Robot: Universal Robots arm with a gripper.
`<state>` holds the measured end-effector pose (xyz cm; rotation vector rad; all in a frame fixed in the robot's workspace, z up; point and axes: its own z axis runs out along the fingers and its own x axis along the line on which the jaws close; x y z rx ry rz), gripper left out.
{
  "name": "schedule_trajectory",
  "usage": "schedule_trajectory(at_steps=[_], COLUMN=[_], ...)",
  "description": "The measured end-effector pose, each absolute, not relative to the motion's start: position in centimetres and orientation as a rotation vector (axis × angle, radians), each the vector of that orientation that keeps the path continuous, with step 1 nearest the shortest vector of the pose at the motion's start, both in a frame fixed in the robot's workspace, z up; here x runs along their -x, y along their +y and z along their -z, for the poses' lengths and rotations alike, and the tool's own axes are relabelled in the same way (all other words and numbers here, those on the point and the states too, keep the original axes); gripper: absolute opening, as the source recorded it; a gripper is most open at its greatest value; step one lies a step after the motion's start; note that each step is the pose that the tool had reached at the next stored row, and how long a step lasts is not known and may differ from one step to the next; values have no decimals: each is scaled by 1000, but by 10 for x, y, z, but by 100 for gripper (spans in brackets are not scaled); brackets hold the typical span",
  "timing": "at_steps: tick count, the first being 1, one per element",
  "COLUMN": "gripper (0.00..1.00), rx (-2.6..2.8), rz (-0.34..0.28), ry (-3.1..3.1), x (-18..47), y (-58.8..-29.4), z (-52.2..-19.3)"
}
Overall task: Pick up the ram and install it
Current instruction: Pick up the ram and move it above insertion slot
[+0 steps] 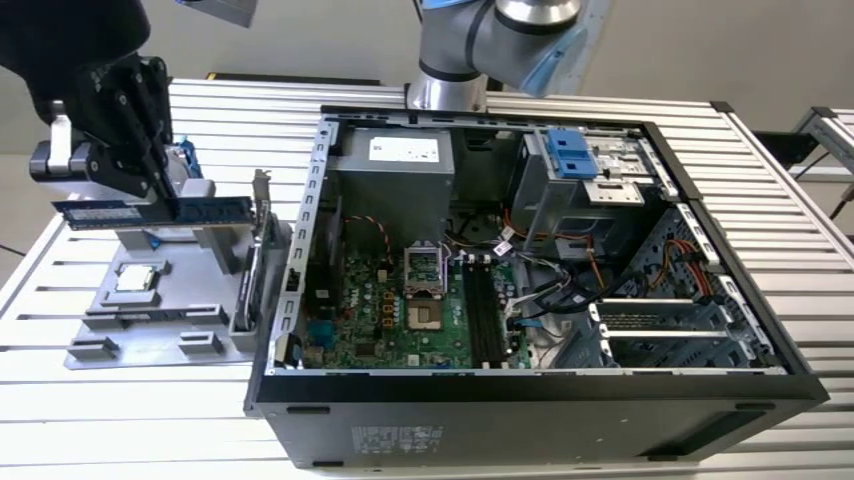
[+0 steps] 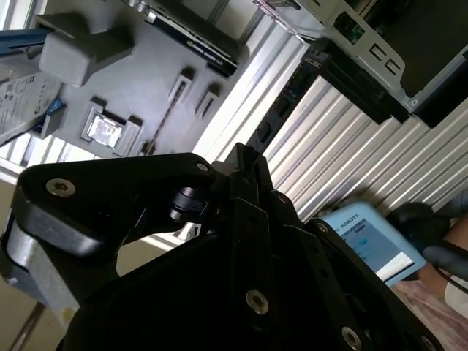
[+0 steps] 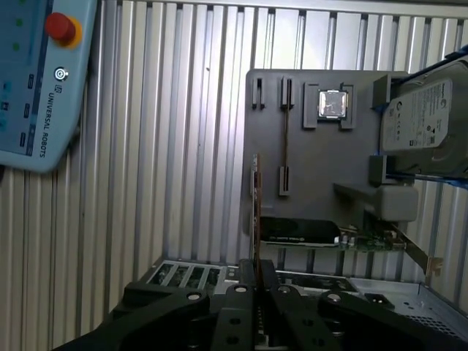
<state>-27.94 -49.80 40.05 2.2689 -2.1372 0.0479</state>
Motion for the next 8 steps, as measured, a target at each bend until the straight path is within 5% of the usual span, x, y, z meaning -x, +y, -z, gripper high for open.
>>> schedule_trajectory(at_steps=[8], gripper=[0], rx=[-2269], rz=[-48], ry=[-2137], x=[270], y=[-498], z=[-400])
